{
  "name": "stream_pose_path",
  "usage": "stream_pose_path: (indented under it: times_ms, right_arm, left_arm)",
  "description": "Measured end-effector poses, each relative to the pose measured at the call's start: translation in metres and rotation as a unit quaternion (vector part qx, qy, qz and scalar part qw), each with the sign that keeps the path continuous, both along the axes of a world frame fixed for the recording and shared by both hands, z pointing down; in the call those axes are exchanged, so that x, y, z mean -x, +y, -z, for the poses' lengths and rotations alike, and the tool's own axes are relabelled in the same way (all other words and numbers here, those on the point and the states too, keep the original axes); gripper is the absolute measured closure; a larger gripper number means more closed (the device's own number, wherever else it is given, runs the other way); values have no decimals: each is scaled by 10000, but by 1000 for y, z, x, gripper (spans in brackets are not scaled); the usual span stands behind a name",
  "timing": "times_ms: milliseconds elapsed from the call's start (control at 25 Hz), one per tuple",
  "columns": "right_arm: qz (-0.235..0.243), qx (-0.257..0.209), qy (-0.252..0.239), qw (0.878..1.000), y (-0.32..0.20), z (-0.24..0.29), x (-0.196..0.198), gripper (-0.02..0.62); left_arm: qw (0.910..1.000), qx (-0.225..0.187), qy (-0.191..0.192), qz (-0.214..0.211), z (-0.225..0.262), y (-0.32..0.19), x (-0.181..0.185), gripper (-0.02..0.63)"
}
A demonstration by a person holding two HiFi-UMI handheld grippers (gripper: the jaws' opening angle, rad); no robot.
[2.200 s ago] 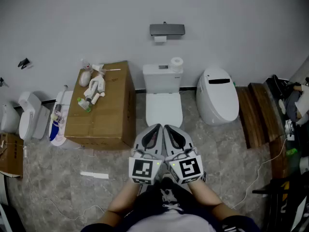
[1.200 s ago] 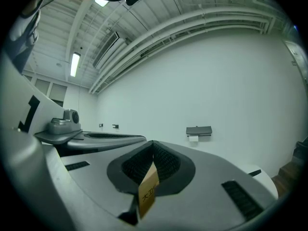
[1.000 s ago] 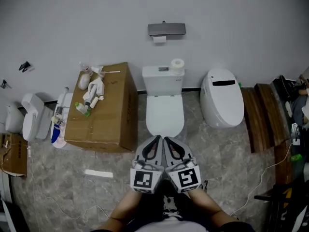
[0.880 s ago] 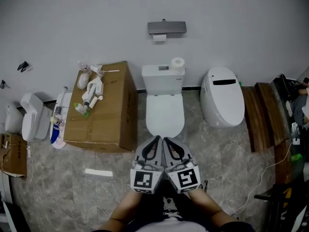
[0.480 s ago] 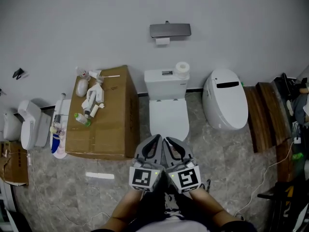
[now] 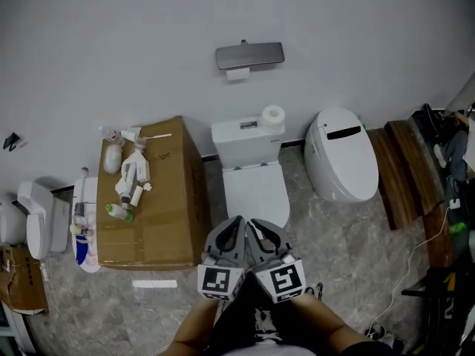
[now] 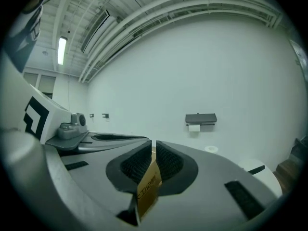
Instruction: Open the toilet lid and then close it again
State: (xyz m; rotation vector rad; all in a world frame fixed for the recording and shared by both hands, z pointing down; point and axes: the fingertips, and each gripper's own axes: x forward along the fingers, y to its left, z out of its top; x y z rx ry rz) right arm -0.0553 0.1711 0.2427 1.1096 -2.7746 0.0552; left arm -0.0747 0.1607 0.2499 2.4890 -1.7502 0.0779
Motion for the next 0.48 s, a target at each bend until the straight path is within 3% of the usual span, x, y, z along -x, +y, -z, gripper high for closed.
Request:
stream_pose_path:
  times_ms: [320, 480]
  right_arm:
    - [-37, 289, 105, 9995, -46, -41, -3, 592]
    - [-16, 518, 123, 9986, -67, -68, -8, 592]
  left_arm:
    - [9995, 254, 112, 148, -35, -43, -2, 604]
    - [9987, 471, -78, 150, -69, -61, -9, 604]
